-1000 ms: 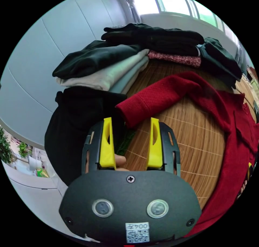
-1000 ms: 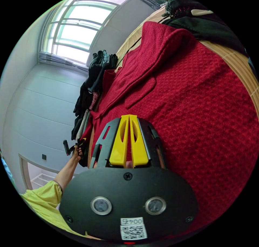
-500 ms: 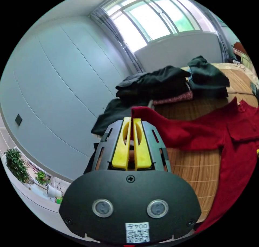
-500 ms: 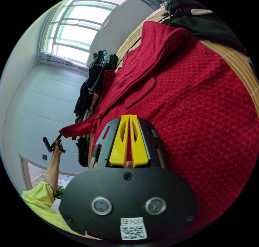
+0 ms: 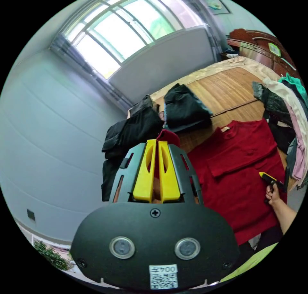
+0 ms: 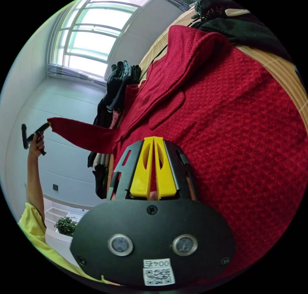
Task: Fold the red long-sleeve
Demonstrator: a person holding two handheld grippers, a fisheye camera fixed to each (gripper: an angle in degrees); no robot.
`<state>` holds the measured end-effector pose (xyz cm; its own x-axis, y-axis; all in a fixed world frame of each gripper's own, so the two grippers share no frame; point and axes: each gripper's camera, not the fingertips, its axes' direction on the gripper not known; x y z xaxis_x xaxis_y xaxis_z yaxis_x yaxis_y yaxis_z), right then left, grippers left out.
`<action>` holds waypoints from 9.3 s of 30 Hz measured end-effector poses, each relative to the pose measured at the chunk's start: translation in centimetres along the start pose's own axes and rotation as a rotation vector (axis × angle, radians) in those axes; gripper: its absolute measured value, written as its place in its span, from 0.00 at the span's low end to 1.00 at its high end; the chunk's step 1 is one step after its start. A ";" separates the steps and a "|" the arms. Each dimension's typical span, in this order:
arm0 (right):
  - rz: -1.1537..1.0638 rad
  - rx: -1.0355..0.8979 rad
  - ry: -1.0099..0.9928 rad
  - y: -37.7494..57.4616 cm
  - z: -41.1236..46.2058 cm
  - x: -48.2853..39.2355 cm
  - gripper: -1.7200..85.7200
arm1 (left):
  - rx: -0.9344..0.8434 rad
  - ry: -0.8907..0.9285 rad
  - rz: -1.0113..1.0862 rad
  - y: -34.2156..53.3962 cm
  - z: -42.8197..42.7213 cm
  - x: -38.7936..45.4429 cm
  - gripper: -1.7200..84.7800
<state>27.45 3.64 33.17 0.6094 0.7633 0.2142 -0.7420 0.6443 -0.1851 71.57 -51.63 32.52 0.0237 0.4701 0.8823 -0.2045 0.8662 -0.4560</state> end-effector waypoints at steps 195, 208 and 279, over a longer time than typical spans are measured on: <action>0.128 -0.194 -0.138 20.7 -35.0 1.8 0.19 | -0.054 1.374 -0.947 89.4 20.4 -34.8 0.20; 0.113 -0.225 -0.164 19.5 -37.9 0.8 0.18 | -0.011 1.562 -0.911 89.0 16.1 -37.9 0.08; 0.109 0.081 -0.353 -6.3 -38.3 -18.4 0.02 | 0.006 1.610 -1.209 61.3 9.5 -39.9 0.06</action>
<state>31.66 -12.72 -6.36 0.4024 0.7554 0.5171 -0.8256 0.5435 -0.1515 48.82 -18.91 -29.50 0.8098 -0.5452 -0.2166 0.5821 0.7926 0.1814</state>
